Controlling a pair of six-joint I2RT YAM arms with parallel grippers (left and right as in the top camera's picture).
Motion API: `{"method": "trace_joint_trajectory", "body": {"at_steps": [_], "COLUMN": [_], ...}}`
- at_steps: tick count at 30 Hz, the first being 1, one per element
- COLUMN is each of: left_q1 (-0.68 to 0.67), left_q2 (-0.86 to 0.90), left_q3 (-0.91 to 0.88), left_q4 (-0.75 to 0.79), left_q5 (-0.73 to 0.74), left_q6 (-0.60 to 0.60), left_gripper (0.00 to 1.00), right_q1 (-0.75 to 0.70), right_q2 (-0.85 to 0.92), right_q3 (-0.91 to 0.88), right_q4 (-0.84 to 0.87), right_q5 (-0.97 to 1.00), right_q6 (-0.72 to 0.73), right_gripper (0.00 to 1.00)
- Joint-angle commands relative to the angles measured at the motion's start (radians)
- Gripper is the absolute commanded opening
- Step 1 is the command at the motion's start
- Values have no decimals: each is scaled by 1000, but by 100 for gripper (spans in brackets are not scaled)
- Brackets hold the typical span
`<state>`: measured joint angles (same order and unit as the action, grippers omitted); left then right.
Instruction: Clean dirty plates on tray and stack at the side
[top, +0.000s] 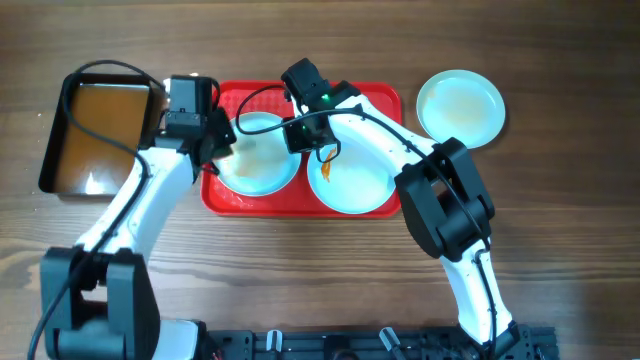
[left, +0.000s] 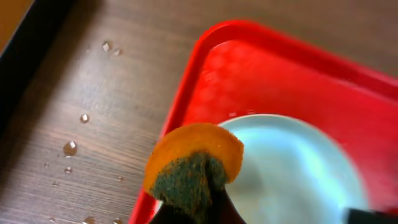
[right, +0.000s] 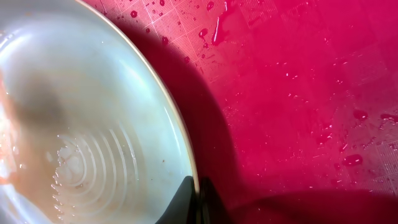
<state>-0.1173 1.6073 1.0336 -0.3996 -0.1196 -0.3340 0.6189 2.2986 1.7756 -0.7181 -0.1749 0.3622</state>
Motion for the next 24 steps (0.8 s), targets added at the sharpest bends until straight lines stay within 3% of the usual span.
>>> {"method": "trace_joint_trajectory", "body": {"at_steps": [1, 5, 10, 16, 21, 24], "left_q1": [-10, -10, -10, -10, -20, -25], "left_q2": [30, 145, 291, 272, 140, 50], "left_q3": [-2, -3, -3, 3, 3, 3], "left_q4": [1, 2, -2, -79, -84, -46], "left_q5": [227, 319, 371, -48, -279, -333], "left_q6": [-19, -127, -103, -31, 17, 53], "left_gripper": [4, 4, 4, 4, 4, 4], "right_q1": [-5, -5, -5, -5, -5, -5], "right_q2": [21, 21, 21, 21, 21, 21], "right_q3": [23, 23, 23, 23, 23, 23], "right_q4": [3, 1, 1, 0, -1, -2], "right_q5": [21, 21, 21, 21, 21, 22], "right_q6": [8, 8, 8, 7, 7, 3], "right_gripper": [4, 4, 4, 4, 4, 4]}}
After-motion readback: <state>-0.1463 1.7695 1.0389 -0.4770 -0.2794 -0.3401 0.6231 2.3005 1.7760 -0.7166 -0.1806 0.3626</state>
